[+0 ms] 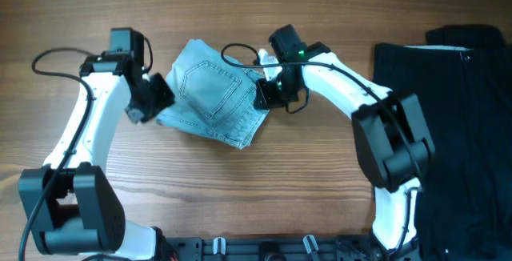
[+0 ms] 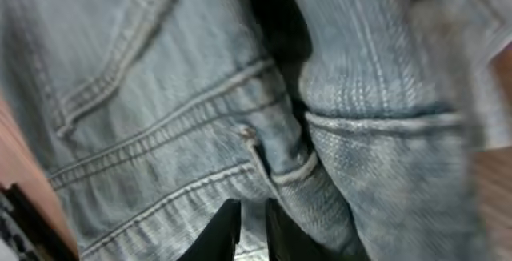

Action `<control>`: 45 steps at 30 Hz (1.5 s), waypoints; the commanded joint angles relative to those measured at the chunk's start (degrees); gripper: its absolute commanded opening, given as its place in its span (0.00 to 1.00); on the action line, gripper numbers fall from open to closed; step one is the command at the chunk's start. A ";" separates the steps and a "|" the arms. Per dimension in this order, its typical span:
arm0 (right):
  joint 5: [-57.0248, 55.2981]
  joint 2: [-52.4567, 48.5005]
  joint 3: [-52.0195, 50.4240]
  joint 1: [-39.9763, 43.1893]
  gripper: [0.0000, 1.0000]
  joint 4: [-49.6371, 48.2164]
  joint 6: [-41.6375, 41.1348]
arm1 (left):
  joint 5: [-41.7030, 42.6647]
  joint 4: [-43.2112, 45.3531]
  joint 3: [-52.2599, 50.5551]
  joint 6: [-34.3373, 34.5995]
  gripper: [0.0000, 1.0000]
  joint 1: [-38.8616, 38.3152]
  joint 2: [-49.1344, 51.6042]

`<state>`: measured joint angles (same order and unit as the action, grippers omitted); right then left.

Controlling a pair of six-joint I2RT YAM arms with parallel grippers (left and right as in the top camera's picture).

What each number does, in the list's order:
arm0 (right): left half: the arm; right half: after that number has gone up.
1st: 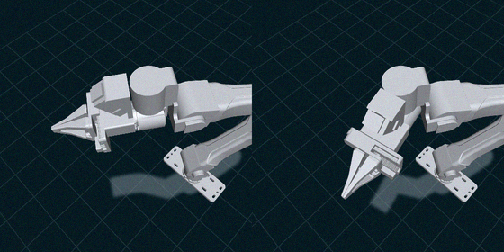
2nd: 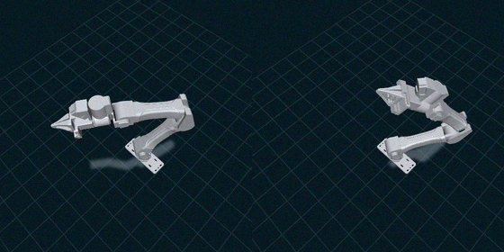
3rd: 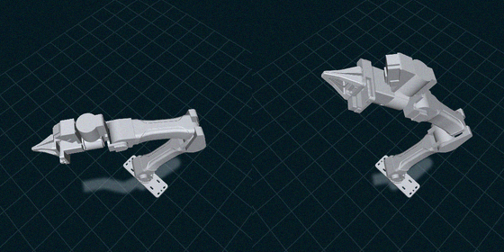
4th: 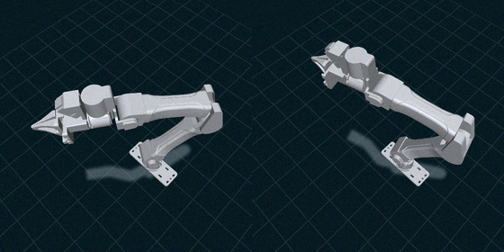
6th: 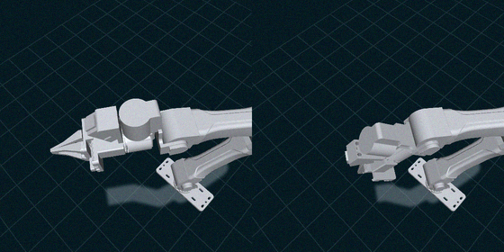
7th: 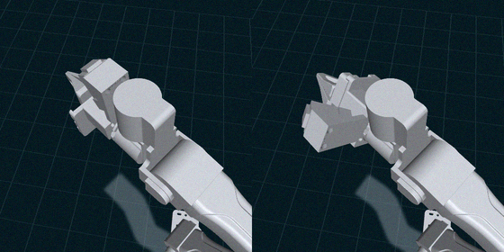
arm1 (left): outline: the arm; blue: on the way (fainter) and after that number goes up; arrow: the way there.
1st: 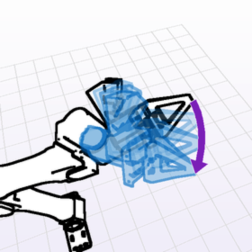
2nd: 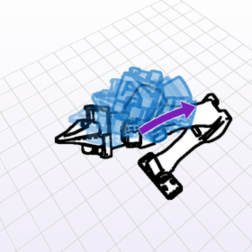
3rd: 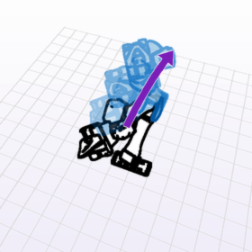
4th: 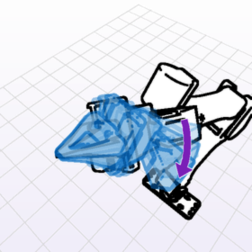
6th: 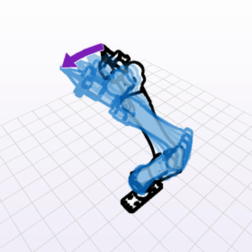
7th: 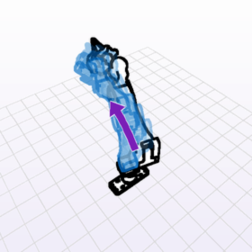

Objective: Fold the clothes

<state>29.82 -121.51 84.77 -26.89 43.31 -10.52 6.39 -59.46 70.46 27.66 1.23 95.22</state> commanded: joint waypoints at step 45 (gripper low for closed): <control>-0.22 22.51 4.22 7.80 0.15 4.20 0.07 | 7.19 56.46 -25.42 16.44 0.04 16.04 -4.96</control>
<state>29.95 -98.76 88.55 -18.94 47.31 -11.46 23.33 -4.64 43.66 45.06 13.15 88.49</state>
